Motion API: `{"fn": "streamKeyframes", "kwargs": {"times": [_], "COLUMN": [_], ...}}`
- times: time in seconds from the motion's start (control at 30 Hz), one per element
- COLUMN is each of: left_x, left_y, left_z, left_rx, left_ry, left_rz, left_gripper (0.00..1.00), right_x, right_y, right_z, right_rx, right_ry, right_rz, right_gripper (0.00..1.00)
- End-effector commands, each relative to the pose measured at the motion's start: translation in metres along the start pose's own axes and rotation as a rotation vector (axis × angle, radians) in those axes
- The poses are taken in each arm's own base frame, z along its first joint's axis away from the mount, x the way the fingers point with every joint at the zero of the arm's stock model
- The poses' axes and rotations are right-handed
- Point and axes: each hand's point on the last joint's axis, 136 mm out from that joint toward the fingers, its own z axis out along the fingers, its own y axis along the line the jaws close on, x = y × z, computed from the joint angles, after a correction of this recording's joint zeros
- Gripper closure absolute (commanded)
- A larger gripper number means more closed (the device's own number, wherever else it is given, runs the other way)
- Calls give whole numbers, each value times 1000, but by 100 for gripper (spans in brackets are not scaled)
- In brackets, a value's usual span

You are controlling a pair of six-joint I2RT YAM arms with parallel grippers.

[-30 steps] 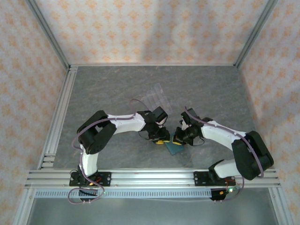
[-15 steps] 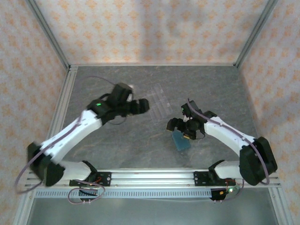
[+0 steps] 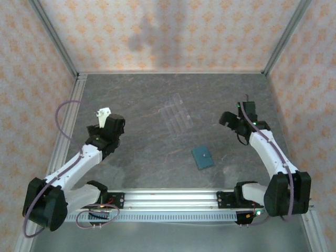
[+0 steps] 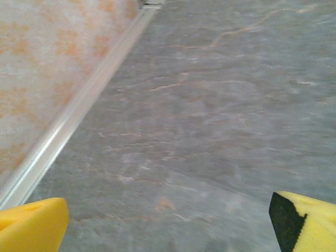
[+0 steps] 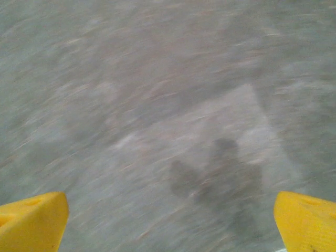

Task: Put the credit cards into the card holder
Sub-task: Reset both arms

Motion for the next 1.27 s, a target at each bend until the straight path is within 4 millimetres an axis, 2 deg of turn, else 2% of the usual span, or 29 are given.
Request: {"fn": "streamKeyframes", "kwargs": {"times": [0.0, 0.03, 0.1, 0.13, 0.2, 0.27, 0.3, 0.33, 0.37, 0.43, 0.47, 0.5, 0.53, 0.57, 0.6, 0.63, 0.67, 0.7, 0.83, 1.0, 1.07, 1.1, 1.23], "left_x": [-26, -22, -9, -12, -16, -11, -12, -11, -13, -11, -9, -3, 2, -3, -1, 2, -3, 1, -3, -2, -1, 0, 1], "left_y": [11, 14, 13, 16, 10, 12, 7, 3, -4, -14, -23, -28, -24, -22, -23, -22, -22, -23, -30, -33, -45, -54, -54], "left_z": [23, 30, 50, 57, 68, 79, 81, 82, 82, 85, 87, 86, 87, 85, 86, 87, 86, 86, 85, 85, 85, 84, 84], "left_rx": [-82, -102, -82, -81, -5, -11, 1, 15, 48, 97, 136, 170, 155, 146, 141, 136, 140, 139, 170, 182, 256, 310, 322], "left_ry": [-174, -178, -173, -169, -184, -211, -184, -172, -185, -167, -157, -161, -198, -232, -174, -190, -215, -175, -190, -182, -172, -167, -165], "left_rz": [-56, -51, -77, -103, -129, -165, -141, -124, -111, -79, -50, -45, -56, -77, -65, -59, -69, -60, -35, -27, 10, 31, 27], "left_gripper": [1, 1, 0, 0, 1, 0, 0, 0, 0, 0, 0, 0, 0, 0, 0, 0, 0, 0, 0, 0, 1, 0, 0], "right_x": [-41, -44, -58, -62, -72, -69, -65, -61, -61, -60, -56, -53, -50, -57, -56, -56, -52, -44, -47, -45, -41, -42, -41], "right_y": [-26, -32, -30, -33, -39, -42, -49, -52, -45, -28, -11, -7, -9, -11, -11, -12, 0, 11, -14, 0, 8, 8, 9], "right_z": [9, 12, 10, 12, 13, 22, 29, 35, 38, 37, 37, 40, 44, 45, 50, 59, 68, 74, 68, 75, 75, 75, 75], "right_rx": [40, 56, 37, 53, 72, 72, 101, 109, 69, -50, -132, -129, -107, -105, -102, -100, -154, -182, -67, -83, -100, -103, -103], "right_ry": [-198, -239, -386, -439, -556, -620, -608, -600, -603, -567, -548, -527, -529, -583, -587, -563, -539, -520, -602, -554, -555, -559, -557], "right_rz": [34, 18, -93, -106, -114, -123, -111, -106, -122, -48, -106, -132, -143, -132, -148, -143, -195, -253, -158, -229, -267, -266, -267], "right_gripper": [0, 0, 1, 0, 0, 0, 0, 0, 0, 0, 1, 1, 1, 1, 1, 1, 1, 1, 1, 1, 1, 1, 1]}}
